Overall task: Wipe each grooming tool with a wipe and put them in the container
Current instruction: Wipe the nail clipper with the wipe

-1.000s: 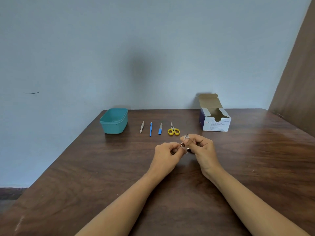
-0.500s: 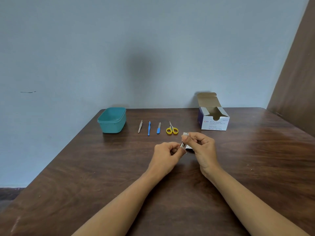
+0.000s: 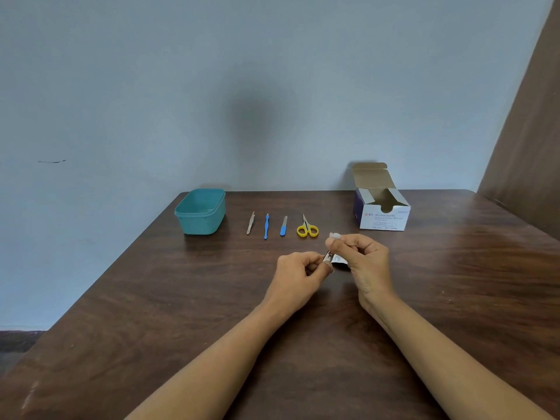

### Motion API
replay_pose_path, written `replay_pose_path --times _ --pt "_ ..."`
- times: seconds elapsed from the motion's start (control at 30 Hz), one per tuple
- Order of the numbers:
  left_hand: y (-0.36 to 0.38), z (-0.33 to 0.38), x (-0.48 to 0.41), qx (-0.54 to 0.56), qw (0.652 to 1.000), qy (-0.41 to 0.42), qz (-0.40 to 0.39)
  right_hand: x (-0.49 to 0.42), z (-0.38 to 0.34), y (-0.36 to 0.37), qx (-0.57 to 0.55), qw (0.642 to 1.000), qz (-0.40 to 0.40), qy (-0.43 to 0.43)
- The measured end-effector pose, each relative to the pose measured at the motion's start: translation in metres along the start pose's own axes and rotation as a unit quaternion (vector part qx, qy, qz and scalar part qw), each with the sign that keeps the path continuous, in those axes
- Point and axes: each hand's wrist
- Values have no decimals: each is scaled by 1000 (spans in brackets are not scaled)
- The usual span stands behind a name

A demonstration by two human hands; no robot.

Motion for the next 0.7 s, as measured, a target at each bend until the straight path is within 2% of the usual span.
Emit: replay_pose_path --times 0.1,0.23,0.7 --pt "0 0 0 4 1000 3 5 1 -1 0 -8 1000 -7 -9" --pt "1 1 2 6 1000 2 2 -1 0 -1 -24 999 -17 19" --pt "-3 0 0 0 1000 -11 9 1 -1 -2 35 998 -53 30"
Point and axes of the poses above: each hand's wrist, its own x-axis away from the middle knuckle, its own y-axis out of the palm, z = x × y, and after that the axes turned 13 degrees about z, right-handed
